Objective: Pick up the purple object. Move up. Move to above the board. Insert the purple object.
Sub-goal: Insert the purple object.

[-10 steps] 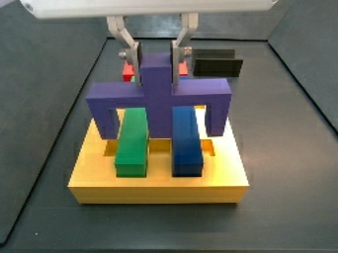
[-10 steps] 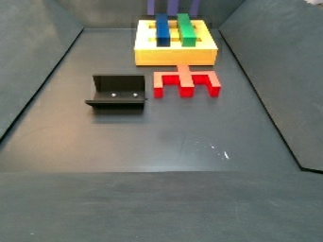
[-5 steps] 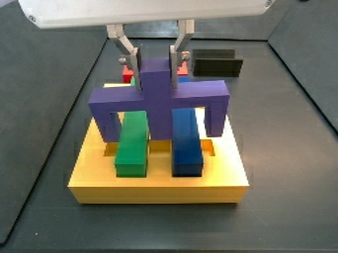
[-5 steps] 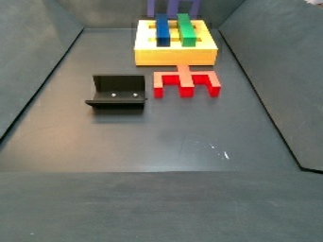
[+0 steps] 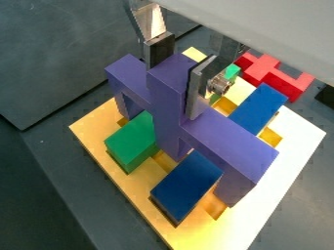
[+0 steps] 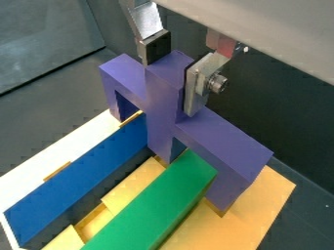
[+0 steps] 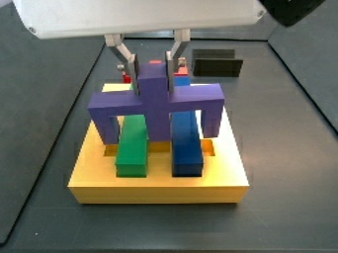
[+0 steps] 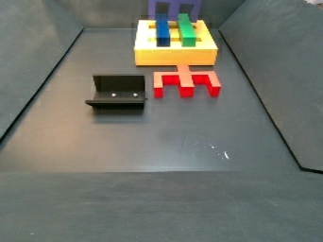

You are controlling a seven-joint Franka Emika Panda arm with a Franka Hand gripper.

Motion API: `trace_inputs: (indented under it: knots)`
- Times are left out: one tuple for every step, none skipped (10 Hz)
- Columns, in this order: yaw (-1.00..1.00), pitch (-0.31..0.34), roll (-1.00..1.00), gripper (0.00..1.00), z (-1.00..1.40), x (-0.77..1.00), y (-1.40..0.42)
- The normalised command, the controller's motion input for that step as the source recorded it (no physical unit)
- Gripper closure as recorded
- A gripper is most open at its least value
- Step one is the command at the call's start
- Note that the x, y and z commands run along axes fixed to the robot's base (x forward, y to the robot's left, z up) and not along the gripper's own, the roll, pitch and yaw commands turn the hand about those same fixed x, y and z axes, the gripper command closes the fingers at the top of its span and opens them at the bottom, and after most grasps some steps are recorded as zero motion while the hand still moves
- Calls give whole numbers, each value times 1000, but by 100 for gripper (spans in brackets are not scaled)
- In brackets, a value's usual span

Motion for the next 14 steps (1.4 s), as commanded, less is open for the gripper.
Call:
trace_inputs:
  knots:
    - [0,-44,39,100,-151,-40,-114]
    - [0,-33,27,100,-189,0,-120]
    - [3,-34,27,100,-260,0,0]
    - [0,-26,0,100,-303,0,0]
    - [0,0,0,100,-229,0,0]
    - [0,0,0,100,-129,20,46]
    - [0,26,0,100,-51,114,0]
    - [0,41,0,100,-17,134,0]
    - [0,39,0,100,0,109,0]
    - [0,40,10,100,-6,111,-57]
    - [0,33,21,100,-49,117,-74]
    - [0,9,51,100,-123,69,-106]
    - [0,4,74,100,-149,37,-57]
    - [0,3,71,100,-160,26,-34]
